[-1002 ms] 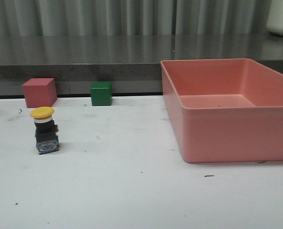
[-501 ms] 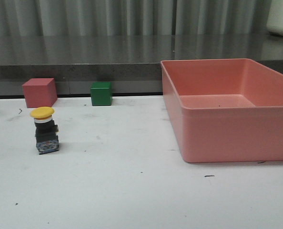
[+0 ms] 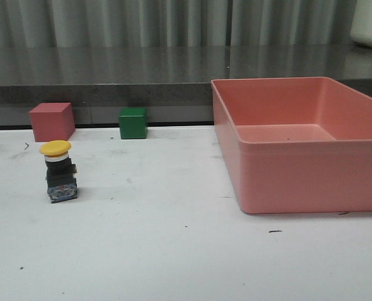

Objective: Place and stand button with both arms

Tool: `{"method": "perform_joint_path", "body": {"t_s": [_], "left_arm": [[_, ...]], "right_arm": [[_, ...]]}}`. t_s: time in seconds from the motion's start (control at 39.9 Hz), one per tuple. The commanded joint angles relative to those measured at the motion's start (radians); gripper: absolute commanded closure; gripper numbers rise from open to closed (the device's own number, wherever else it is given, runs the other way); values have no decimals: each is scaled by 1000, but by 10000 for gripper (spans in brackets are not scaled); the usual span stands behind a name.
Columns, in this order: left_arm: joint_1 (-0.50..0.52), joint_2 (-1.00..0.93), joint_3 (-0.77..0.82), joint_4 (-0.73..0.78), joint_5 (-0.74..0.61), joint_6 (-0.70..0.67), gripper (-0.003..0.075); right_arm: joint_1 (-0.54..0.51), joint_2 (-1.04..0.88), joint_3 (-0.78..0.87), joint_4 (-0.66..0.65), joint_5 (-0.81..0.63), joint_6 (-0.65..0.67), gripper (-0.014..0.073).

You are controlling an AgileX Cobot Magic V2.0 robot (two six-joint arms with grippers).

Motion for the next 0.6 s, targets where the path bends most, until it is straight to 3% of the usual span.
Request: {"method": "perform_joint_path", "body": {"t_s": [0.0, 0.18, 0.33, 0.45, 0.58], "left_arm": [[1, 13, -28, -4, -72, -3, 740], [1, 13, -17, -4, -78, -3, 740], [1, 13, 35, -35, -158, 2, 740], [1, 13, 81, -150, -215, 127, 740], [1, 8, 124, -162, -250, 145, 740]], "right_arm": [[-4, 9, -28, -17, -79, -9, 664], [-4, 9, -28, -17, -79, -9, 664], [-4, 9, -28, -17, -79, -9, 664], [-4, 9, -28, -17, -79, -9, 664], [-4, 9, -28, -17, -79, -9, 664]]}}
